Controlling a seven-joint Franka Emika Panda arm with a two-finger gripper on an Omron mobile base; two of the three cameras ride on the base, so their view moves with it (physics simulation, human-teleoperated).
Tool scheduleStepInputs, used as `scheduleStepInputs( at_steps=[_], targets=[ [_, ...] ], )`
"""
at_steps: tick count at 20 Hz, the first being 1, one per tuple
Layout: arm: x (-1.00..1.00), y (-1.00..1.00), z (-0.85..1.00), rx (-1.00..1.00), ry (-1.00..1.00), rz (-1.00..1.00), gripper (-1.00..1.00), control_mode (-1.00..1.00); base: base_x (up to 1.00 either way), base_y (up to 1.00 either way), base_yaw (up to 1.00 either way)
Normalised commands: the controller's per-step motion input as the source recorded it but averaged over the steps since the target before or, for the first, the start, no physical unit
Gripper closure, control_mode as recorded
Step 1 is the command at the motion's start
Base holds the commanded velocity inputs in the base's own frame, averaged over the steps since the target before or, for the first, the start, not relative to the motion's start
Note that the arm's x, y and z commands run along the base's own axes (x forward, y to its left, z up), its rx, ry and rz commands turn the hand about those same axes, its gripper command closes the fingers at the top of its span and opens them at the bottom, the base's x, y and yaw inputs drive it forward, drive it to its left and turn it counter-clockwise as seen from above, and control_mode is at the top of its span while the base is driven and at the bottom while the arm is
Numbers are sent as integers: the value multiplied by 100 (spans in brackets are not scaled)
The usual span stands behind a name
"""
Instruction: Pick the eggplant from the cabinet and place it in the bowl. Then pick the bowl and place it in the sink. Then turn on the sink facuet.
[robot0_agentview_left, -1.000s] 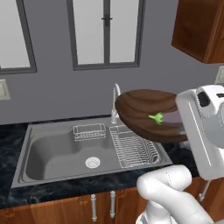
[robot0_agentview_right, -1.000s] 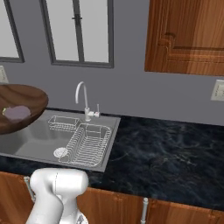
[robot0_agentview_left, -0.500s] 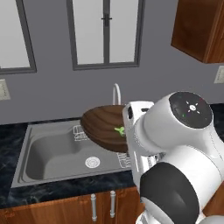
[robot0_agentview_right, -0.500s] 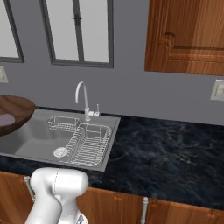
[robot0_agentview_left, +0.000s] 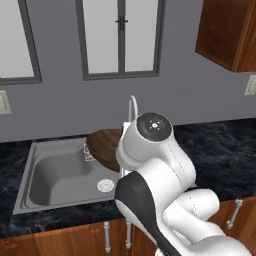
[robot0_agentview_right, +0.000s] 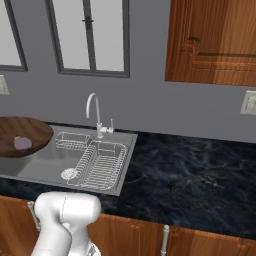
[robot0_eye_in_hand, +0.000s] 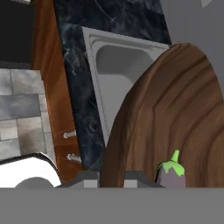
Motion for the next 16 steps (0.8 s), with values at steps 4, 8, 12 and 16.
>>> scheduleStepInputs(
  at_steps=[4, 8, 12, 16],
  targets=[
    [99, 30, -70, 10, 3, -11, 100, -100, 0, 0, 0],
    [96, 45, -63, 4, 3, -10, 100, -100, 0, 0, 0],
    [71, 38, -51, 0, 1, -11, 100, -100, 0, 0, 0],
    [18, 28, -30, 0, 0, -11, 100, -100, 0, 0, 0]
  ],
)
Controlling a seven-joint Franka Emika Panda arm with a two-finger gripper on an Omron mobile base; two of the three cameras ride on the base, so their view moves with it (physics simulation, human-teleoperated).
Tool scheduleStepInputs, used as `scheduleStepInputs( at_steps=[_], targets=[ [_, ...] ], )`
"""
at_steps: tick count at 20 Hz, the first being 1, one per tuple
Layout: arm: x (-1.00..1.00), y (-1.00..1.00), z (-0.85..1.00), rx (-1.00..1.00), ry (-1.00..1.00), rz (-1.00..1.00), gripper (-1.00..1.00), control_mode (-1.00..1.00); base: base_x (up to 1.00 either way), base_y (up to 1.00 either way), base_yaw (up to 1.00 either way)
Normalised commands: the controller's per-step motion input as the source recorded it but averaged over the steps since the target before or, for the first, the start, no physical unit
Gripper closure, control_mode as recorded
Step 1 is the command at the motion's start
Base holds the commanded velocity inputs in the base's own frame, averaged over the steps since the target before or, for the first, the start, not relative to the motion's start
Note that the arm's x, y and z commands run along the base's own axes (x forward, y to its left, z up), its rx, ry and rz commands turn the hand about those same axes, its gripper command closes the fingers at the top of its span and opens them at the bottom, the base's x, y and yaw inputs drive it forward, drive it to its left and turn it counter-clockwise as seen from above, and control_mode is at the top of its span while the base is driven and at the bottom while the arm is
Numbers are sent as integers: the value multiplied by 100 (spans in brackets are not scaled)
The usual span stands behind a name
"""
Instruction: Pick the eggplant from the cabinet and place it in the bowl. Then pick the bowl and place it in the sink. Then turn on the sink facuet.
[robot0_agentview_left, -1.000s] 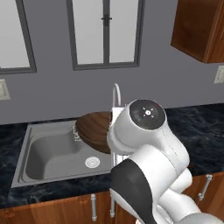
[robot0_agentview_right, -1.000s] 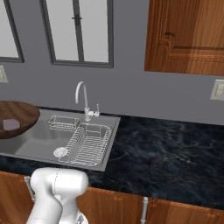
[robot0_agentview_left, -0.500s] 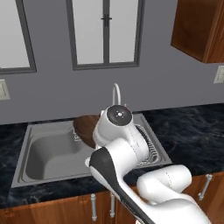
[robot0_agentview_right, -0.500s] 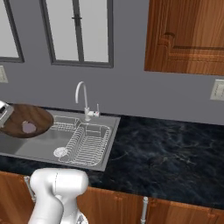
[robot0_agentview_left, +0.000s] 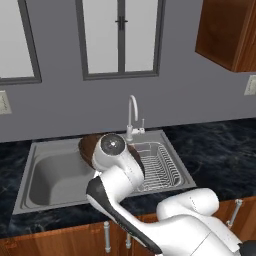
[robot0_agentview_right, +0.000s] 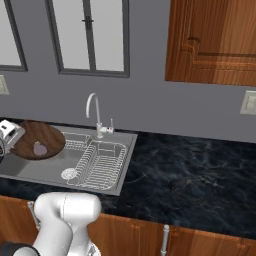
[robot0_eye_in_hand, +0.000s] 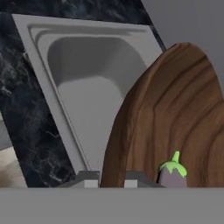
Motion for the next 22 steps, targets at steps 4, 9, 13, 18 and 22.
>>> scheduleStepInputs(
  at_steps=[4, 9, 13, 18, 22],
  targets=[
    [0, 6, -13, 0, 11, -8, 100, -100, 0, 0, 0],
    [2, 8, -13, 2, 16, -5, 100, -100, 0, 0, 0],
    [18, 39, -15, 4, 18, -17, 100, -100, 0, 0, 0],
    [40, 43, -28, 0, 13, -22, 100, -100, 0, 0, 0],
    [59, 6, -27, -2, 5, -21, 100, -100, 0, 0, 0]
  ],
)
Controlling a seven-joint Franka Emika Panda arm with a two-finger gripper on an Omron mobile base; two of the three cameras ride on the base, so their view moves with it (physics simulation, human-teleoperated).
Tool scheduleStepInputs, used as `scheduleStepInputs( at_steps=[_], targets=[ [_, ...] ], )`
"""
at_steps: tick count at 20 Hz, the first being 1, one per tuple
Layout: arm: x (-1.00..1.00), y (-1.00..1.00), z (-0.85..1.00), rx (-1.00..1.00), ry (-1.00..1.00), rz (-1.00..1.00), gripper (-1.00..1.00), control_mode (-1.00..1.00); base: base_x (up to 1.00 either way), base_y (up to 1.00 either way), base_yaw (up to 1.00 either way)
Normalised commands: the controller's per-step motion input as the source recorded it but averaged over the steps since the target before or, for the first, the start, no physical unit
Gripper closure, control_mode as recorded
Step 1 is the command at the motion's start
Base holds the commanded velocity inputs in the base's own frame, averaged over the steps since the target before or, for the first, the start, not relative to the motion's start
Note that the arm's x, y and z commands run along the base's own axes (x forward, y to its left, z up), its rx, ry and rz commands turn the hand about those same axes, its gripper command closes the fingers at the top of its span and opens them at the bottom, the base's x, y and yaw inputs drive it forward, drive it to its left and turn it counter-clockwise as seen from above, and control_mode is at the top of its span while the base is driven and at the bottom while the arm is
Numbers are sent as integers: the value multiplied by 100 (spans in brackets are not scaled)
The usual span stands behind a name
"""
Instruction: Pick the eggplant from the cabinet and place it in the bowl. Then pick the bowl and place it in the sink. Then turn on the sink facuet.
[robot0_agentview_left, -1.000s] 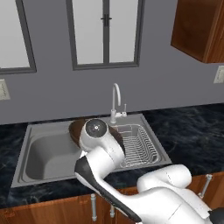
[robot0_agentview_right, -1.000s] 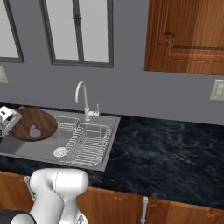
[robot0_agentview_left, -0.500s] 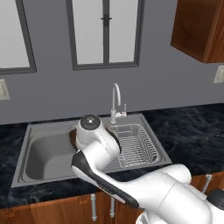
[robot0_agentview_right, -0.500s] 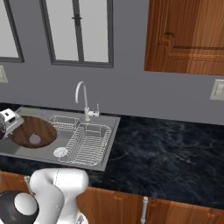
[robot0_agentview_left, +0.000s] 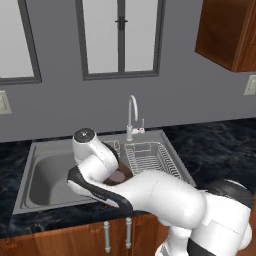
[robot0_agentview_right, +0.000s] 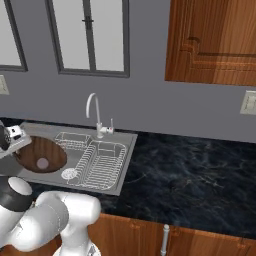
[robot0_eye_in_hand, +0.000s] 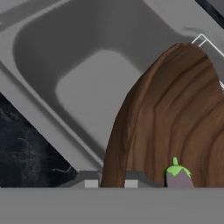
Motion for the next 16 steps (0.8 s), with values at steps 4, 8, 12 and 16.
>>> scheduleStepInputs(
  at_steps=[4, 8, 12, 16],
  targets=[
    [67, 0, -28, 0, 9, -13, 100, -100, 0, 0, 0],
    [52, 0, -43, 0, 10, -6, 100, -100, 0, 0, 0],
    [44, 0, -54, 0, 8, -1, 100, -100, 0, 0, 0],
    [60, 2, -50, -1, 6, 0, 100, -100, 0, 0, 0]
  ],
)
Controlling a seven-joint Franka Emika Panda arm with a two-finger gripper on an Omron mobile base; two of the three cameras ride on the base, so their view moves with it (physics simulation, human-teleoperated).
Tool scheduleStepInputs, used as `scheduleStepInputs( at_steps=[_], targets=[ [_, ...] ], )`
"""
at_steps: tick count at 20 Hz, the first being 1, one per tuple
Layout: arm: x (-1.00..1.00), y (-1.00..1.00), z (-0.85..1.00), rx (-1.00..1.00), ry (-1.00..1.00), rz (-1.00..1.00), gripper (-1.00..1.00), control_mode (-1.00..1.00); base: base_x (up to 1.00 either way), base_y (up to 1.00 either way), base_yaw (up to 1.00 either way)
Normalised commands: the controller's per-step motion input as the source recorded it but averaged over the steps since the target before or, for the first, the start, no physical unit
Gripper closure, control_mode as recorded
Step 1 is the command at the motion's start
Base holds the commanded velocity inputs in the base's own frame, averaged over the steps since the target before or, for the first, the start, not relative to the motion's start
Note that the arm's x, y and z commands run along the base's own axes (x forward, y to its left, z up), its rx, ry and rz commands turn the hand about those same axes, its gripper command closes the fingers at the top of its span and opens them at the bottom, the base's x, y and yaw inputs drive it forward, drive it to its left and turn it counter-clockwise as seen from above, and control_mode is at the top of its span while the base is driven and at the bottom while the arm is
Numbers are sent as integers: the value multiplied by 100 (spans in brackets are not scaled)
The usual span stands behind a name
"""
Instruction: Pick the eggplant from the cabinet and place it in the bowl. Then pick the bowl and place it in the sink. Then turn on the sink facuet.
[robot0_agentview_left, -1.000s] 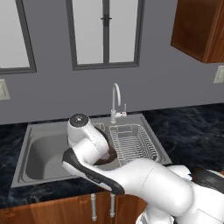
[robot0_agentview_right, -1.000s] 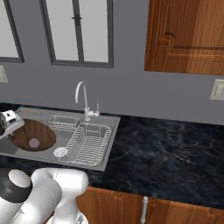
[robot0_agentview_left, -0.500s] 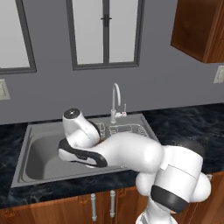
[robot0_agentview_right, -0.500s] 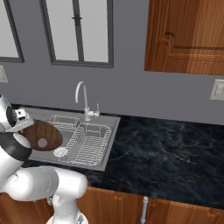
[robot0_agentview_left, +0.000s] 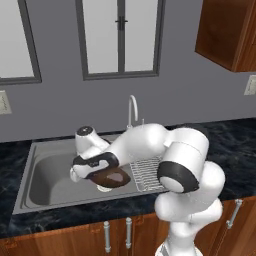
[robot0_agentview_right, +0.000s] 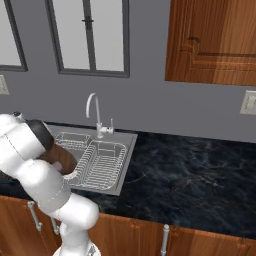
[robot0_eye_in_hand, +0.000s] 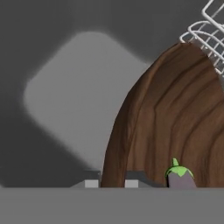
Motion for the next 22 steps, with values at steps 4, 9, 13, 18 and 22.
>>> scheduleStepInputs(
  at_steps=[4, 9, 13, 18, 22],
  targets=[
    [73, 17, -41, -2, 2, 0, 100, -100, 0, 0, 0],
    [68, 22, -42, -4, 0, 0, 100, -100, 0, 0, 0],
    [62, 39, -56, -7, 0, 0, 100, -100, 0, 0, 0],
    [60, 26, -42, -5, 0, 0, 100, -100, 0, 0, 0],
    [25, 2, -30, -2, 5, 0, 100, -100, 0, 0, 0]
  ],
)
